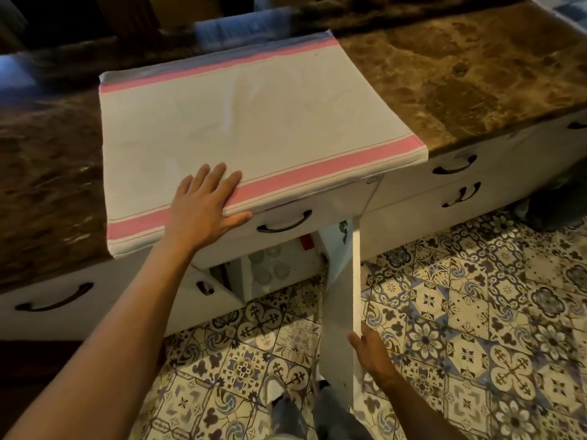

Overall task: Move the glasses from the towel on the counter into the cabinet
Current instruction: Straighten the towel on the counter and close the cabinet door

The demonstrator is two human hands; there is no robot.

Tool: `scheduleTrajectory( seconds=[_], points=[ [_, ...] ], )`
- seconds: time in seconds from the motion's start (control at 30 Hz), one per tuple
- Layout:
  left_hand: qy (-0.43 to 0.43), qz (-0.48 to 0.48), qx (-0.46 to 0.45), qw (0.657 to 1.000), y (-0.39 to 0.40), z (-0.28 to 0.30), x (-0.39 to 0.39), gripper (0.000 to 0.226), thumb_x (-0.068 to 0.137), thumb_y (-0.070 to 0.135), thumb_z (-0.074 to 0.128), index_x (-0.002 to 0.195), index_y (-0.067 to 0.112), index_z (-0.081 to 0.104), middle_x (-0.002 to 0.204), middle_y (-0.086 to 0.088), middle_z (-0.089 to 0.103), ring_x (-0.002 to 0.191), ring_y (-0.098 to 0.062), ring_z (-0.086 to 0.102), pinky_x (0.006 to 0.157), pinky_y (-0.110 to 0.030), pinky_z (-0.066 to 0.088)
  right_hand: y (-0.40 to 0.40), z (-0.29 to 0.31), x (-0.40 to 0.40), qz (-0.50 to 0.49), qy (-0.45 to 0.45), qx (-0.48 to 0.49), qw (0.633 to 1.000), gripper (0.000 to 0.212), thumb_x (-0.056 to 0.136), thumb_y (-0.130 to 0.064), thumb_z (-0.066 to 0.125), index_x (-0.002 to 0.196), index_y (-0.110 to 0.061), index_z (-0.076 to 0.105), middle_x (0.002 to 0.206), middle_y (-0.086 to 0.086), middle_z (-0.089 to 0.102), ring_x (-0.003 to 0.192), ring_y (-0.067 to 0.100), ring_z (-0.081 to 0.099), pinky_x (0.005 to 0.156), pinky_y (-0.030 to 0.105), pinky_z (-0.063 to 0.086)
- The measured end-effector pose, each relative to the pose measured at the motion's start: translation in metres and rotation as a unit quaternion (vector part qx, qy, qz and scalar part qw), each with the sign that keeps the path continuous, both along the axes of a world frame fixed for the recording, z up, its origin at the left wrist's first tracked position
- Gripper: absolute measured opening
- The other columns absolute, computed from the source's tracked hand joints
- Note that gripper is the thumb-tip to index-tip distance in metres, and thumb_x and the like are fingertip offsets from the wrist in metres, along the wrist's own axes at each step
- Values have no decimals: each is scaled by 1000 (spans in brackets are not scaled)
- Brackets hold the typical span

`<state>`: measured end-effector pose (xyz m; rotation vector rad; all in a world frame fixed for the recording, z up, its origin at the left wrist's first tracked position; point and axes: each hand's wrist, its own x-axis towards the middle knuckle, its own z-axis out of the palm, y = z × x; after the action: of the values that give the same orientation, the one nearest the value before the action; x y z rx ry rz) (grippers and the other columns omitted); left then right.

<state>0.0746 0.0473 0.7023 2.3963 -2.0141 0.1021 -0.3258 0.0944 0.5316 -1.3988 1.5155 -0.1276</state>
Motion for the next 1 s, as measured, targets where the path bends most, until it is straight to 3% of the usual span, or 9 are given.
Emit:
scheduleTrajectory(
  seconds=[0.1, 0.2, 0.27, 0.43, 0.53, 0.63, 0.8, 0.93, 1.0],
  points=[
    [2, 25, 9, 1000, 21, 3, 20, 89, 83, 85, 22, 153, 31, 18, 162, -7, 20, 148, -34, 17, 117, -53, 20, 7, 6, 19, -5, -16, 24, 1000, 24, 100, -15, 51, 123, -9, 55, 114, 4, 61, 104, 21, 57, 87, 33, 46],
    [6, 35, 9, 999, 39, 6, 33, 90, 82, 85, 21, 153, 30, 19, 161, -8, 22, 147, -34, 18, 117, -53, 21, 12, 1, 34, -20, -38, 60, 997, 27, 99, -14, 53, 127, -12, 53, 119, 5, 63, 109, 25, 61, 96, 48, 50],
    [12, 40, 6, 999, 49, 8, 40, 90, 82, 84, 22, 153, 29, 20, 161, -9, 22, 147, -35, 19, 117, -54, 21, 14, -10, 43, -25, -48, 73, 996, 28, 98, -14, 55, 126, -15, 55, 119, 9, 67, 105, 27, 65, 93, 52, 53],
    [9, 49, 0, 999, 73, 9, 58, 87, 85, 81, 29, 152, 28, 21, 160, -9, 23, 146, -34, 20, 116, -53, 22, 20, -7, 84, -46, -54, 60, 996, 19, 96, -11, 59, 115, -11, 57, 103, 10, 68, 86, 19, 66, 67, 30, 58],
    [-2, 47, 5, 999, 85, 10, 72, 86, 85, 82, 29, 152, 28, 20, 160, -8, 23, 146, -33, 20, 116, -52, 23, 22, -13, 109, -63, -37, 60, 996, 29, 93, -16, 64, 119, -8, 54, 106, 15, 68, 91, 29, 68, 77, 49, 60],
    [6, 52, 9, 999, 97, 11, 86, 87, 85, 83, 28, 153, 30, 19, 161, -6, 21, 147, -31, 18, 117, -51, 21, 23, -13, 136, -73, -46, 61, 994, 35, 91, -17, 67, 120, -15, 48, 108, 14, 64, 97, 32, 65, 84, 53, 57],
    [14, 48, 6, 999, 103, 11, 97, 89, 83, 85, 27, 152, 31, 20, 161, -4, 21, 147, -29, 18, 119, -51, 19, 22, -15, 173, -101, -65, 69, 990, 29, 91, -16, 67, 113, -10, 48, 107, 21, 64, 93, 34, 65, 77, 47, 57],
    [11, 42, -14, 999, 102, 9, 97, 88, 82, 84, 32, 151, 30, 22, 160, -3, 24, 146, -28, 19, 117, -49, 18, 23, -16, 195, -95, -98, 116, 984, 53, 95, -17, 61, 139, -11, 32, 115, 20, 61, 101, 34, 64, 75, 42, 56],
    [11, 42, -20, 999, 103, 9, 98, 89, 82, 84, 32, 151, 29, 22, 160, -3, 24, 146, -27, 19, 117, -49, 18, 27, -14, 202, -77, -110, 145, 980, 48, 97, -22, 58, 136, -7, 34, 117, 21, 61, 102, 34, 63, 66, 34, 54]
  ],
)
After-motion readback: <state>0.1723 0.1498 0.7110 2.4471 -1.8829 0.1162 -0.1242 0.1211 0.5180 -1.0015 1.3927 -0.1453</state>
